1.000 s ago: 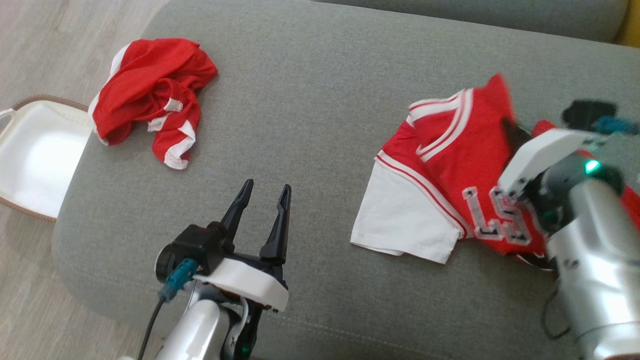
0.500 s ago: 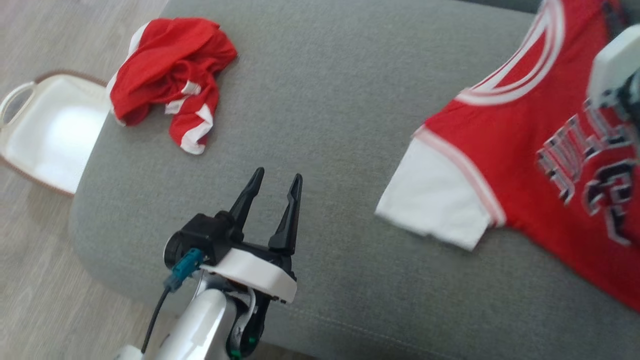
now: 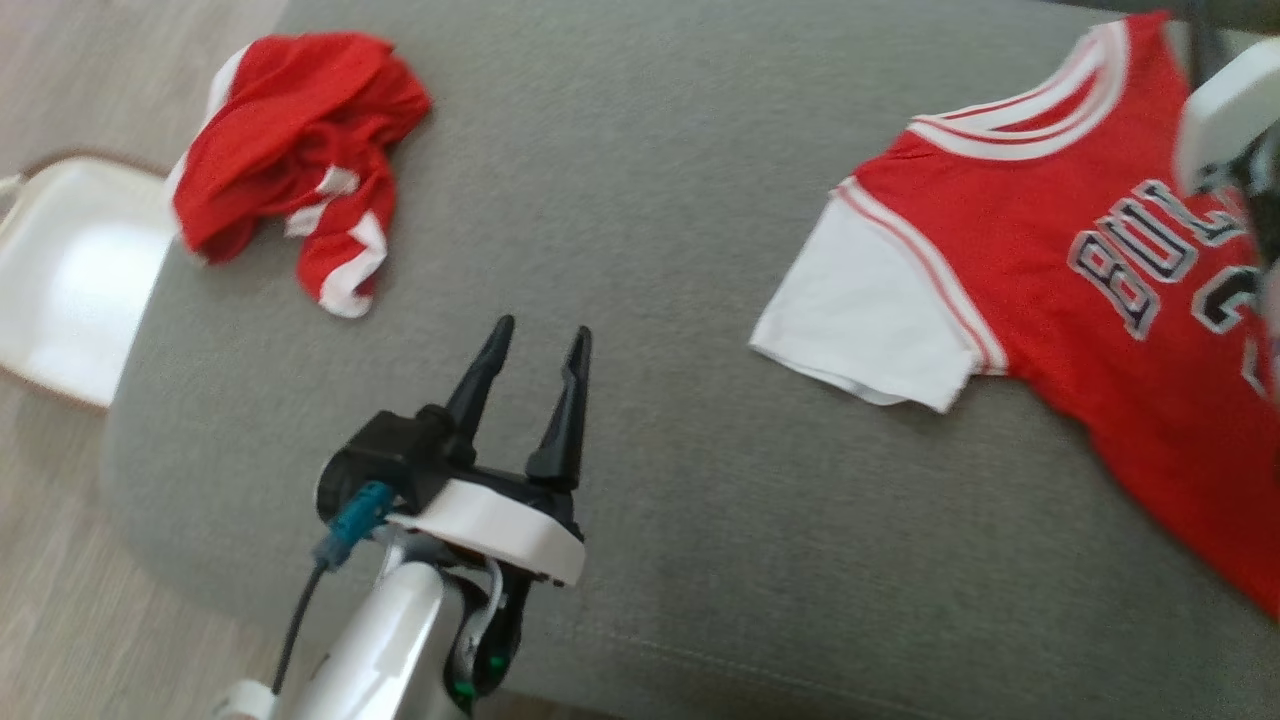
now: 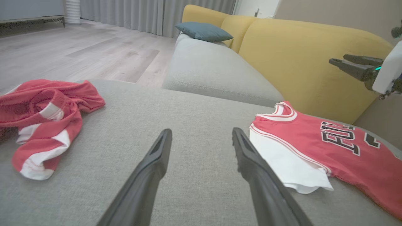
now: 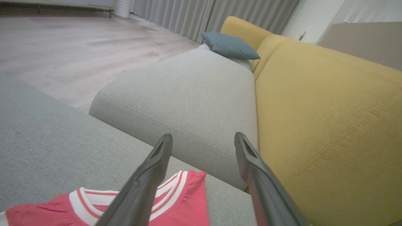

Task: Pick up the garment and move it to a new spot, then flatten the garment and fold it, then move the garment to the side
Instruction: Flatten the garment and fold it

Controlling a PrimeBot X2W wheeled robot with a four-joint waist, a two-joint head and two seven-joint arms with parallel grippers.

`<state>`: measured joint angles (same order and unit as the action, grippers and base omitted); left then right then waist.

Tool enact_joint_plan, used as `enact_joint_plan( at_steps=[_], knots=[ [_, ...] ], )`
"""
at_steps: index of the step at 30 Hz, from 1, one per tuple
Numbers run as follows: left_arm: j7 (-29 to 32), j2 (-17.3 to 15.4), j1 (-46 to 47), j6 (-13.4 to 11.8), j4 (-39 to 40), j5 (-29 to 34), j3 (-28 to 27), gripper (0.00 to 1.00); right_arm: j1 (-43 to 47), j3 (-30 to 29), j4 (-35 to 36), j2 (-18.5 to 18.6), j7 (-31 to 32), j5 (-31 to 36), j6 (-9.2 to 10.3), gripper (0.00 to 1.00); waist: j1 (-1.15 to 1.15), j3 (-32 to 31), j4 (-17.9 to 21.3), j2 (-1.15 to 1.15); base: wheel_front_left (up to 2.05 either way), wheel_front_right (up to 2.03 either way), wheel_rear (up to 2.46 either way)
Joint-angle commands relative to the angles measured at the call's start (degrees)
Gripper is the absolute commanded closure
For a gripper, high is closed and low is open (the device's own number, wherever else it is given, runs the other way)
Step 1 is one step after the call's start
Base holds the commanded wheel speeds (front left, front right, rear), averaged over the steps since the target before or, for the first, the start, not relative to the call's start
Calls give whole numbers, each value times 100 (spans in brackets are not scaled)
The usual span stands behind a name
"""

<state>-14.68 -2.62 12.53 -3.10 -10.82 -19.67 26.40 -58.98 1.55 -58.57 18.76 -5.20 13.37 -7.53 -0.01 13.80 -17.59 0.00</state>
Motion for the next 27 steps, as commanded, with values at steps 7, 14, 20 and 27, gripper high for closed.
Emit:
enact_joint_plan(
  at_steps=[7,14,20,27],
  knots=[
    [-32,-26,71,12,187,160,-578,0,768,-328,328,-735,-839,-297,4,0,1,-709,896,0,0,0,0],
    [-32,-26,-92,2,218,167,-823,0,2328,-300,1506,-1269,-974,-965,4,0,1,-1219,1516,0,0,0,0],
    [-32,-26,-224,-20,203,173,-964,0,4063,-354,3124,-1527,-978,-1380,4,0,1,-1381,1971,0,0,0,0],
    [-32,-26,-257,20,23,264,-1067,0,5413,-270,4228,-1585,-978,-1993,4,0,1,-1289,2339,0,0,0,0]
  ],
)
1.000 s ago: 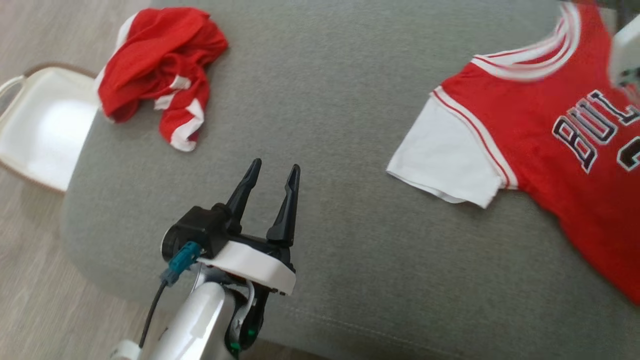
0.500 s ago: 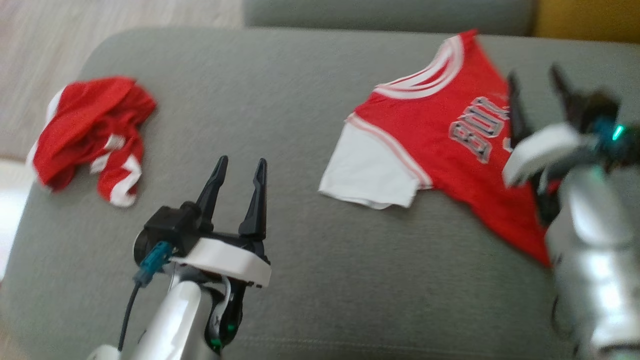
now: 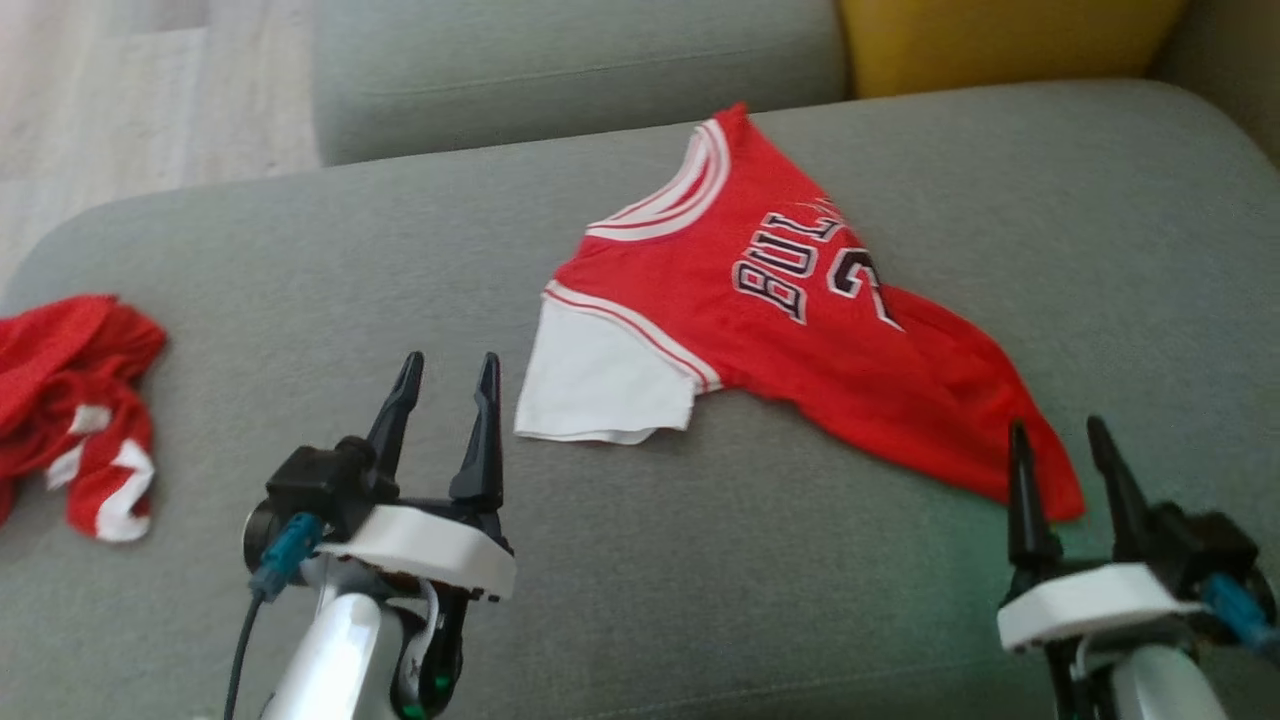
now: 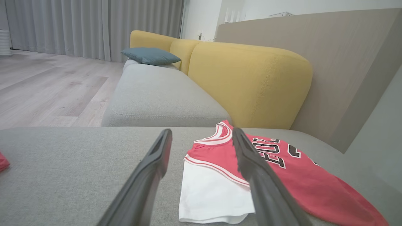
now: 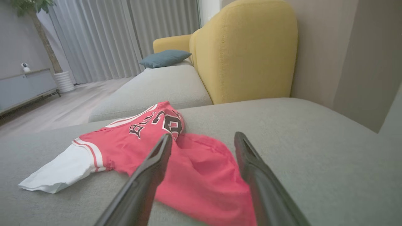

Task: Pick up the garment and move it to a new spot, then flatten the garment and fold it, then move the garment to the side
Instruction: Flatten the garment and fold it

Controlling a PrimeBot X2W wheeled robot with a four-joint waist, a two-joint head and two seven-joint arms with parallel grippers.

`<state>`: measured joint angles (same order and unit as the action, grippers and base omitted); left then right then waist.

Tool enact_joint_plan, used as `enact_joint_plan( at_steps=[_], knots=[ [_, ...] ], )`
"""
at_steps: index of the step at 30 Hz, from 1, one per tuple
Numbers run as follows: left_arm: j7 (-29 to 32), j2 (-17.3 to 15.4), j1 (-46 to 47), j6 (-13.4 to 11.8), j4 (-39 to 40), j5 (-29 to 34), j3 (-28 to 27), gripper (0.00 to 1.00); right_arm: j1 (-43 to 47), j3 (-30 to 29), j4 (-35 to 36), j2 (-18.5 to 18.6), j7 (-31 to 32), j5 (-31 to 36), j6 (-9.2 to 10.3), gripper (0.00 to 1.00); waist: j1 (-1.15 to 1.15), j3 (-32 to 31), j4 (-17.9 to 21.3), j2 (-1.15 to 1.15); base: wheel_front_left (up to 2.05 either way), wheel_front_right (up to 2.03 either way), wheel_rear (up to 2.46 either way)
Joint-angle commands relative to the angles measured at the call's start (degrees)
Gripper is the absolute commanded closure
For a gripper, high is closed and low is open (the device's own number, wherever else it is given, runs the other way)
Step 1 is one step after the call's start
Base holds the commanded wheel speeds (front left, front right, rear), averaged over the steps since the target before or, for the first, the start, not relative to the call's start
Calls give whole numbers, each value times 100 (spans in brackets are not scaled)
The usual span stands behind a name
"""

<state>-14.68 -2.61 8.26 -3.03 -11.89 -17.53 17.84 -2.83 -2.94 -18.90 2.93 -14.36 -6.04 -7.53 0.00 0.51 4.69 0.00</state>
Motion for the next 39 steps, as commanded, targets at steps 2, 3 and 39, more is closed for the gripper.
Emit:
enact_joint_plan(
  at_steps=[2,3,39],
  knots=[
    [-32,-27,200,25,54,92,-240,0,-95,226,407,-3,-49,-114,4,0,0,104,180,0,0,0,0],
    [-32,-27,228,38,4,125,-250,0,-78,244,467,-3,-30,-143,4,0,0,138,214,0,0,0,0],
    [378,-190,2348,154,-4714,785,254,100,-254,331,774,-5,122,-361,4,0,0,804,1032,0,0,0,0]
  ],
)
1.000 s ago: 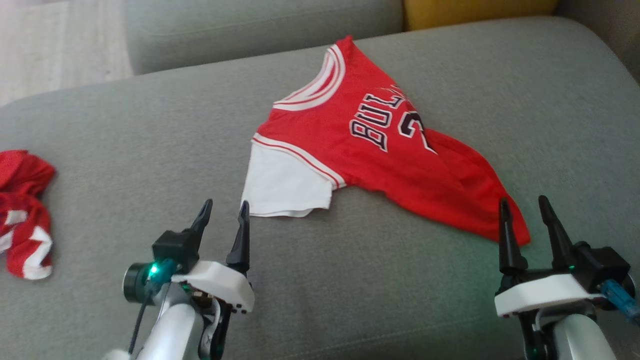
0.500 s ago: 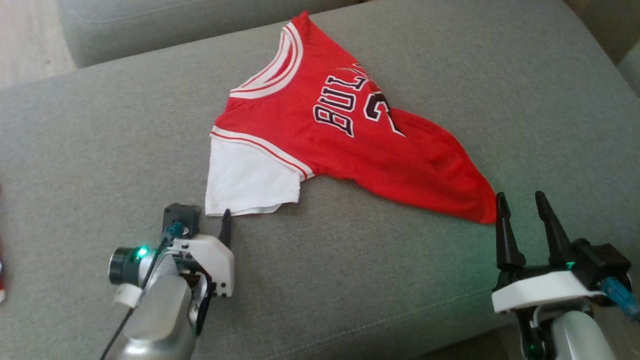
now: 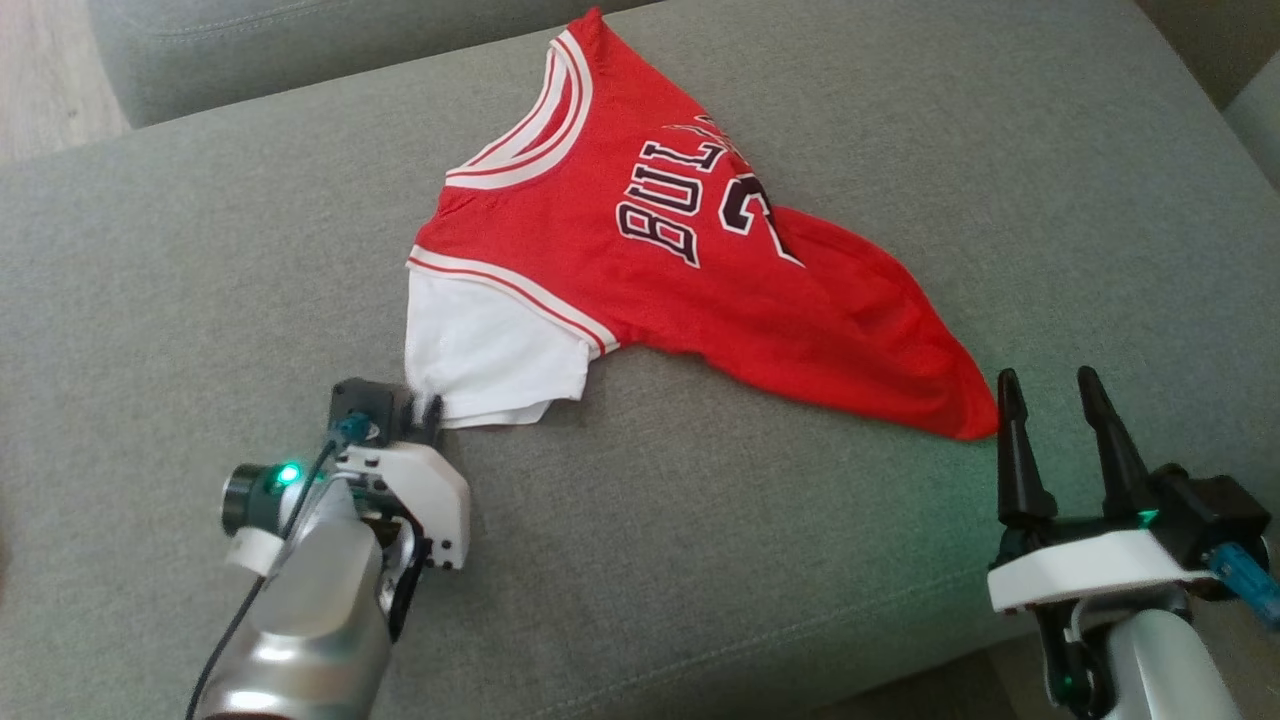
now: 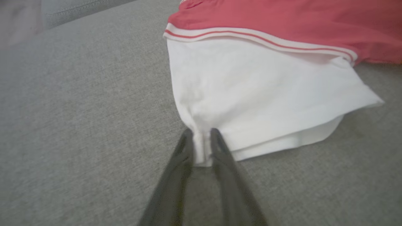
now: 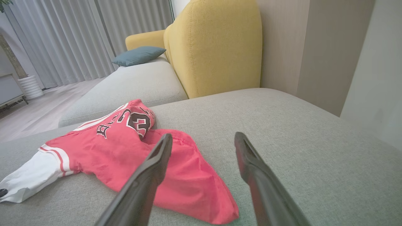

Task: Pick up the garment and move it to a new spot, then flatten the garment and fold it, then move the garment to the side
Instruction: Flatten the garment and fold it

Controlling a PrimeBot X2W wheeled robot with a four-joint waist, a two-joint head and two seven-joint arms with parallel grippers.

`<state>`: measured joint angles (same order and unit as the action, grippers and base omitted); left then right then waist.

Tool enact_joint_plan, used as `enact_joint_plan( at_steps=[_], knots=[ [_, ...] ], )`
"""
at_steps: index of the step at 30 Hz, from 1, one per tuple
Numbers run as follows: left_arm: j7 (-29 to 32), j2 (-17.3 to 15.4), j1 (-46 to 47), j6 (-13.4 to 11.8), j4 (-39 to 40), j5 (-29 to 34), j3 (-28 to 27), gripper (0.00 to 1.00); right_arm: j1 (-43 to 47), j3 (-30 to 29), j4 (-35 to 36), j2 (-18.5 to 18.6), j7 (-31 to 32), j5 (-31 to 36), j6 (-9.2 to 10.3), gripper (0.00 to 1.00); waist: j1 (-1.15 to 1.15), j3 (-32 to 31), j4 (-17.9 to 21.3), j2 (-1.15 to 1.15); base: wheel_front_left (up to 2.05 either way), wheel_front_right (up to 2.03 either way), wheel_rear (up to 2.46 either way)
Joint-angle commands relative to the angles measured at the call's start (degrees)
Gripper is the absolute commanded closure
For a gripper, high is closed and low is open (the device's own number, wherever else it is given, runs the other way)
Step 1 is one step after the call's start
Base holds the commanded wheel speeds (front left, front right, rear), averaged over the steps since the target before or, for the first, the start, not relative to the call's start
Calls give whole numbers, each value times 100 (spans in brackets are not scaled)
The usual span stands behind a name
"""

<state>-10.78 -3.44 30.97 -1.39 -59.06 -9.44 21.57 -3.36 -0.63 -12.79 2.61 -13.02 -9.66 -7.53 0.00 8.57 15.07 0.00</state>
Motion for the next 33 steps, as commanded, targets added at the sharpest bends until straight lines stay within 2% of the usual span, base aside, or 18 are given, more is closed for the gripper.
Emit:
enact_joint_plan(
  at_steps=[1,8,12,13,19,26,33],
  knots=[
    [-49,-92,88,20,-16,-57,-120,100,-199,77,147,27,1,11,4,0,0,-6,-22,0,0,0,0],
    [-395,-23,135,17,431,-303,-277,100,-159,-117,-127,27,219,-73,4,0,0,-60,-164,0,0,0,0],
    [-418,-35,-25,-88,1406,-316,-469,100,-134,-310,-488,27,397,-363,4,0,0,-83,-261,0,0,0,0],
    [-418,-35,-25,-88,1406,-316,-469,100,-134,-310,-488,27,397,-363,4,0,0,-83,-261,0,0,0,0],
    [-420,-44,-529,-104,2549,-196,-624,100,-254,-471,-1249,27,484,-1025,4,0,0,-68,-382,0,0,0,0],
    [-421,-29,-781,-48,2877,-60,-641,100,-903,-383,-2440,27,239,-1941,4,0,0,16,-520,0,0,0,0],
    [-421,-10,-784,2,2896,-8,-645,100,-1481,-291,-3381,27,-13,-2183,4,0,0,59,-631,0,0,0,0]
  ],
)
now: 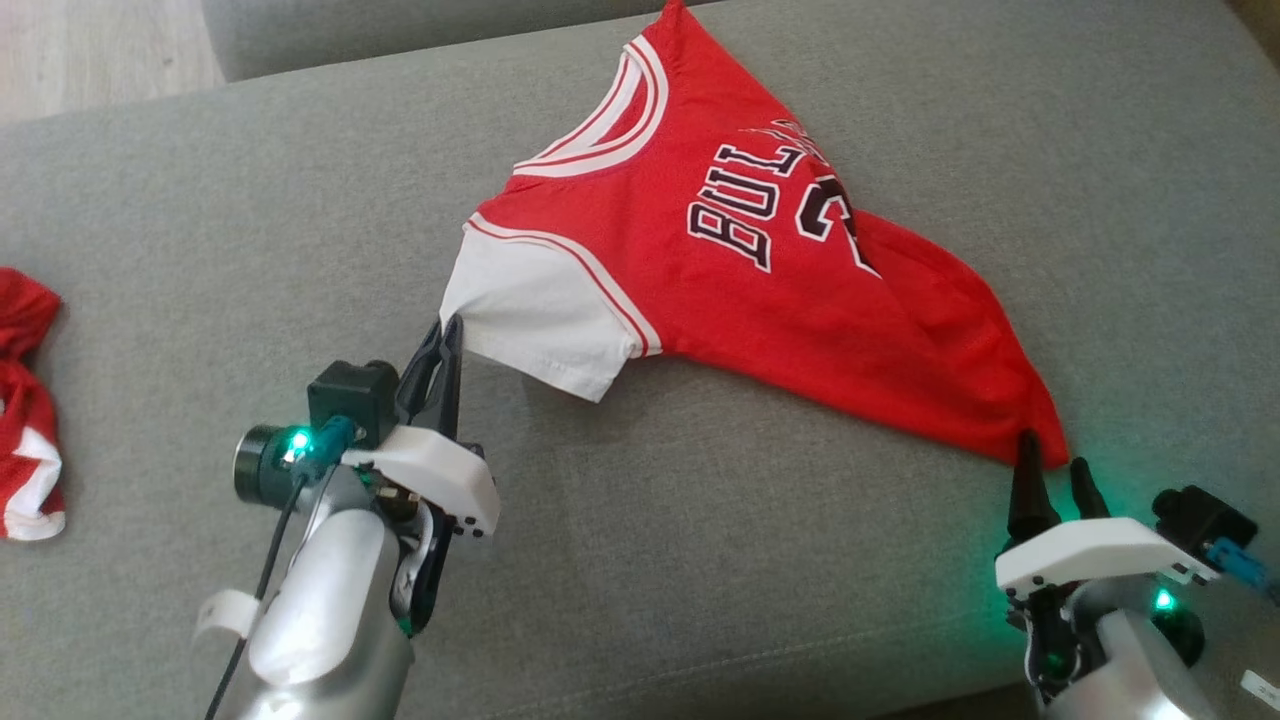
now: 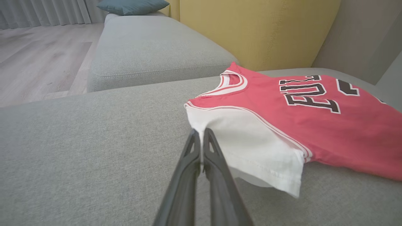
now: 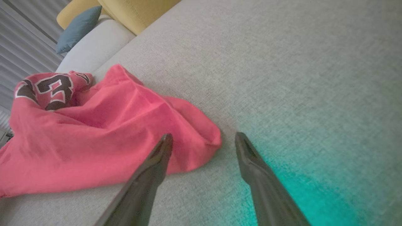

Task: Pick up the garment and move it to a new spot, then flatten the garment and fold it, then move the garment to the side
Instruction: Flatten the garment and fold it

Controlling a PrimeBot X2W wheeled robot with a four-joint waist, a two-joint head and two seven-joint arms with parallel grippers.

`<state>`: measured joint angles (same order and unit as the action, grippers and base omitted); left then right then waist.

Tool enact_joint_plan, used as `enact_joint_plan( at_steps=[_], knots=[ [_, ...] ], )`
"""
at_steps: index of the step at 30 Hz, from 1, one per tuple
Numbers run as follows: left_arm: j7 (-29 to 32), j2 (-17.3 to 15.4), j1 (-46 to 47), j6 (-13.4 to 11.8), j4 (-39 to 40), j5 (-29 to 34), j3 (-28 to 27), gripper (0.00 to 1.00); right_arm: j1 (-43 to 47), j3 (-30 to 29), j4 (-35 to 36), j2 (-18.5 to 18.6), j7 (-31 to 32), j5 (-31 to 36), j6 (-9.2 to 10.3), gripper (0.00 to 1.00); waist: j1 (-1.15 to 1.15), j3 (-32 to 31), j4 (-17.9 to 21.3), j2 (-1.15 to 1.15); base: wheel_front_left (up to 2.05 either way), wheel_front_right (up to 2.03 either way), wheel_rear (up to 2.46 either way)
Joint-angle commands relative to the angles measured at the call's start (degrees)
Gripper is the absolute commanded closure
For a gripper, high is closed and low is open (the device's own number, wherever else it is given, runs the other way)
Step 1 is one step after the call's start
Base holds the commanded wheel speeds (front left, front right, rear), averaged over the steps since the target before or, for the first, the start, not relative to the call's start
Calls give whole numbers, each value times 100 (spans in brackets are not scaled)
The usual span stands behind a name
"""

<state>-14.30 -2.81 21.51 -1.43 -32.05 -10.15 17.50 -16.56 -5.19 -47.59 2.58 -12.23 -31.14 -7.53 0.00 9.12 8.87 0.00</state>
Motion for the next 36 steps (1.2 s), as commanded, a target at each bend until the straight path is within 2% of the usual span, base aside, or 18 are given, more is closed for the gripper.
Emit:
enact_joint_plan(
  at_steps=[1,5,6,7,12,17,23,24,29,36],
  knots=[
    [-69,-70,165,10,202,67,-237,100,-235,171,-40,30,-111,-66,4,0,0,10,-25,0,0,0,0],
    [-70,-58,193,22,238,82,-239,100,-506,304,-548,30,-153,-245,4,0,0,28,-79,0,0,0,0],
    [-70,-55,199,24,244,83,-245,100,-562,376,-649,30,-158,-299,4,55,0,27,-90,0,0,0,0],
    [-70,-53,201,24,249,85,-253,100,-612,443,-728,30,-170,-342,4,100,0,22,-98,0,0,0,0],
    [-70,-47,156,20,288,73,-335,100,-770,710,-862,30,-235,-520,4,100,0,-61,-139,0,0,0,0],
    [-70,-34,67,80,507,-176,-568,100,-768,1094,-290,30,-261,-694,4,100,0,-234,-201,0,0,0,0],
    [-70,-15,116,205,1079,-818,-925,100,-747,1277,1106,73,-56,-698,4,100,0,-548,-325,0,0,0,0],
    [-70,-15,116,205,1079,-818,-925,100,-747,1277,1106,73,-56,-698,4,100,0,-548,-325,0,0,0,0],
    [-18,-9,509,298,1586,-1595,-1005,100,-883,1058,2565,308,500,-633,4,100,0,-912,-460,0,0,0,0],
    [331,-8,1246,60,2666,-2462,-1009,100,-1417,393,4190,261,1246,-244,4,100,0,-1319,-641,0,0,0,0]
  ],
)
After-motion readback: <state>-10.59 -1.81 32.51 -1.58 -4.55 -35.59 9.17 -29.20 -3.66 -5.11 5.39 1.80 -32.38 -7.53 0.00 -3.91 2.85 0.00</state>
